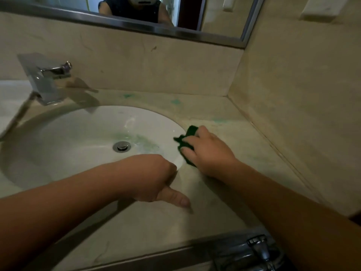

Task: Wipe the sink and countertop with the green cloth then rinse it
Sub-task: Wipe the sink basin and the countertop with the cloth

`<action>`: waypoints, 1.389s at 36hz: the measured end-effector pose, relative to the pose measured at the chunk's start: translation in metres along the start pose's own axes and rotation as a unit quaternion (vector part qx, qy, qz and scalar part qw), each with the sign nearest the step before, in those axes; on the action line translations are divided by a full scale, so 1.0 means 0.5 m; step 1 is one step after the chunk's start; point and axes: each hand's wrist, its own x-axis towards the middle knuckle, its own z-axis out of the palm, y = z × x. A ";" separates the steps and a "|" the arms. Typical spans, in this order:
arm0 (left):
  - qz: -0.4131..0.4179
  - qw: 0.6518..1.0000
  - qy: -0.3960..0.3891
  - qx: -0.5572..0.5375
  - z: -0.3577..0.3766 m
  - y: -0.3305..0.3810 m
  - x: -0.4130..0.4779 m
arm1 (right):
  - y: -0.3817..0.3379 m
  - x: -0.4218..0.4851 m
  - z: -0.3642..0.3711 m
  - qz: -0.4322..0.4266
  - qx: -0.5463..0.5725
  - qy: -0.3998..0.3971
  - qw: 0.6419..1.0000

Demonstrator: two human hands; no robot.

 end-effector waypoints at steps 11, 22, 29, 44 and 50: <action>-0.014 0.995 0.065 -0.072 -0.011 -0.031 0.045 | 0.149 -0.048 -0.124 0.008 0.018 0.104 0.994; 0.018 0.991 0.133 -0.003 -0.036 -0.026 0.199 | 0.344 0.006 -0.036 0.100 -0.224 0.141 0.959; 0.029 0.986 0.161 -0.008 -0.030 -0.041 0.213 | 0.396 0.132 0.039 0.056 -0.219 0.074 0.971; -0.074 0.971 0.216 -0.074 -0.059 -0.194 0.197 | 0.089 0.186 0.020 -0.068 0.070 -0.010 0.995; -0.117 0.973 0.199 -0.031 -0.071 -0.289 0.203 | 0.027 0.160 -0.034 -0.089 0.152 -0.017 0.984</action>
